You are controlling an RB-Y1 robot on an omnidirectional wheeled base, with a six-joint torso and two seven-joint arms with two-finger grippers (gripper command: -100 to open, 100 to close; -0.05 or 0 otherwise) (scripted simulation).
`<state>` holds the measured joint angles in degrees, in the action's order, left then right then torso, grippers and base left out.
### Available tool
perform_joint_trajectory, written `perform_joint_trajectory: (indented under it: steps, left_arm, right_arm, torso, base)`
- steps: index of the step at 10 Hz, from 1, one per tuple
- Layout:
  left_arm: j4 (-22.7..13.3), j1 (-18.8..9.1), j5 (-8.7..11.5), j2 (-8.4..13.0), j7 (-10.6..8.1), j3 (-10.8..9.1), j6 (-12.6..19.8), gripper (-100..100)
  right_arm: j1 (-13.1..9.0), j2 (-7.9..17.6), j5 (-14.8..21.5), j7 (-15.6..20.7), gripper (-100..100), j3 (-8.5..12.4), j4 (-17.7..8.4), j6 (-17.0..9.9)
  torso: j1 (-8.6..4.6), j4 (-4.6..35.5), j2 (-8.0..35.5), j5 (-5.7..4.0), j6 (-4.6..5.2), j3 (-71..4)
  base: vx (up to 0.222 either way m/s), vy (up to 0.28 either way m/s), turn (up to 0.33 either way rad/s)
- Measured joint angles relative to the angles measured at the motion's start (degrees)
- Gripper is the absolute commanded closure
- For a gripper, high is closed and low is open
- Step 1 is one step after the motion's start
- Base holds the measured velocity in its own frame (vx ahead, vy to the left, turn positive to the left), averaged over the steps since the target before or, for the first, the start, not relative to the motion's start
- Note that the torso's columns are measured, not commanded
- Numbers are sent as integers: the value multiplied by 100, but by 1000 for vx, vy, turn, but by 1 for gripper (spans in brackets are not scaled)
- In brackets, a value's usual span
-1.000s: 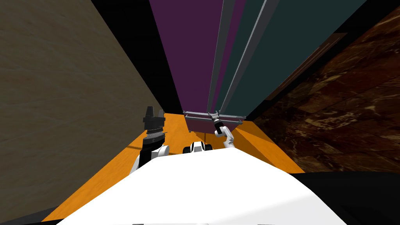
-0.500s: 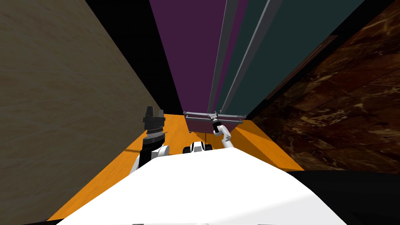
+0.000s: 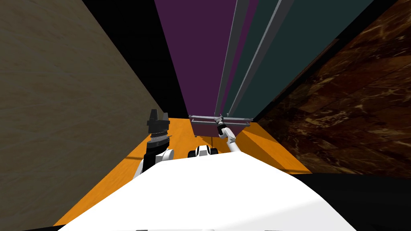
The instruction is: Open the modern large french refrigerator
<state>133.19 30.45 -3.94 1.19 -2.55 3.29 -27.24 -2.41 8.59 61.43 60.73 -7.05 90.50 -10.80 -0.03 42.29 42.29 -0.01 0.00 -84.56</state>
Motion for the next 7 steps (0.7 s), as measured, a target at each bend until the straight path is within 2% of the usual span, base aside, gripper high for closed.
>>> perform_joint_trajectory:
  steps: [2, 4, 5, 7]
  left_arm:
    - [0, 0, 0, 0, 0, 0, 0, 0]
    - [0, 0, 0, 1, 0, -1, 0, 0]
    - [0, 0, 0, 1, 0, -1, 0, 0]
    - [0, 0, 0, -1, 0, 1, 0, 0]
  right_arm:
    - [-79, 7, 264, 208, -100, 1, -161, -86]
    - [-162, -2, 276, 236, -100, 19, -234, -130]
    - [-174, -3, 275, 239, 100, 21, -242, -142]
    - [-105, -55, 346, 241, 100, 102, -151, -220]
  torso:
    - [0, 0, 0, 0, 1, 0]
    - [-13, -2, -14, -3, -2, -7]
    - [-5, -3, -4, -2, 2, -4]
    - [69, 2, 22, 15, -3, 12]
  base:
    - [16, 33, -30]
    - [50, -22, 56]
    - [8, -7, -26]
    - [-51, 204, -150]
